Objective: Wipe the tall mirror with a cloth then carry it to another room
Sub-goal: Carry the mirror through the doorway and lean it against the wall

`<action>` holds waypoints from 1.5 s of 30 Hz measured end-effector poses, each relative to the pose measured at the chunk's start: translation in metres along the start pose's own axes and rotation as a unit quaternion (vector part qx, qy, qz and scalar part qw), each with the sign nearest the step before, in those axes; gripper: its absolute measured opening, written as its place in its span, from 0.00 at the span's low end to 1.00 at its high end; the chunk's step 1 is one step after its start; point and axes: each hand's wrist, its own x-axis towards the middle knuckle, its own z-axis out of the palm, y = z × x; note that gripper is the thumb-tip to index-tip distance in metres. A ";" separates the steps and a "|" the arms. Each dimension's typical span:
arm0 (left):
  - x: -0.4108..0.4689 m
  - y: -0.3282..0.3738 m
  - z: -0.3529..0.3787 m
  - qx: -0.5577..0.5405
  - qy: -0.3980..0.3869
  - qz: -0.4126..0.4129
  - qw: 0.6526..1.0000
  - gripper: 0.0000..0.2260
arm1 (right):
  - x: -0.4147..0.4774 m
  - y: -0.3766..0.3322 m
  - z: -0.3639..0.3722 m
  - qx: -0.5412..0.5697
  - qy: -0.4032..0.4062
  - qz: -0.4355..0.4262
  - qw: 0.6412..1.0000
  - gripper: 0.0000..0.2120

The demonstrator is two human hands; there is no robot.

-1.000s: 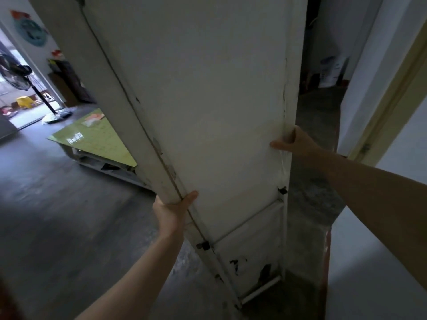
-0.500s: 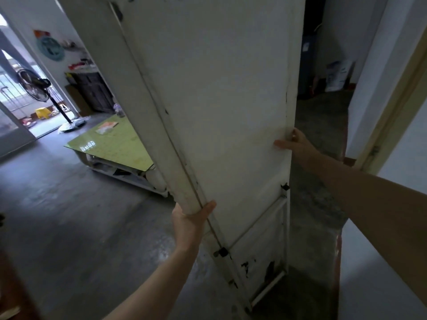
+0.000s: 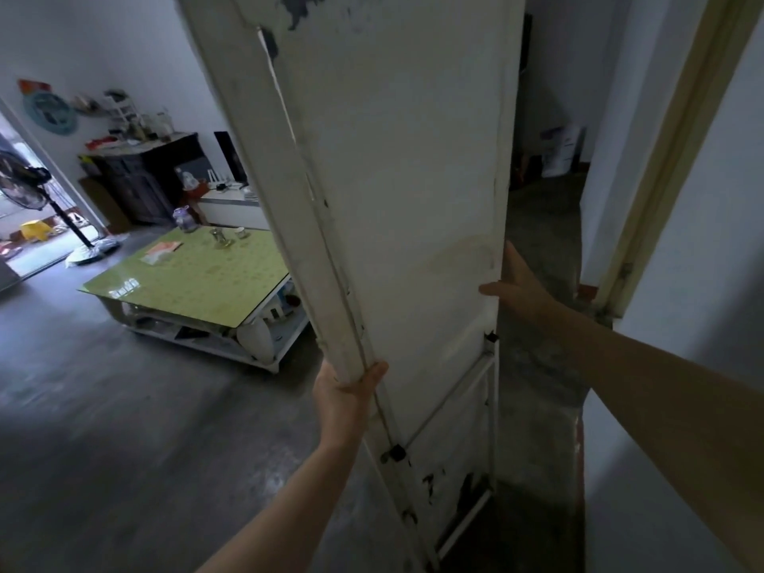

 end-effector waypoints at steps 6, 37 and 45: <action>-0.001 0.003 -0.004 0.002 -0.027 -0.011 1.000 0.16 | -0.019 0.000 0.003 -0.029 -0.025 0.008 0.999 0.36; -0.026 0.014 -0.002 -0.021 -0.250 -0.006 0.968 0.08 | -0.178 -0.186 0.119 -0.235 0.035 -0.057 0.970 0.42; -0.042 0.022 0.005 -0.070 -0.355 -0.028 0.932 0.06 | -0.185 -0.191 0.148 -0.280 0.160 -0.076 0.944 0.41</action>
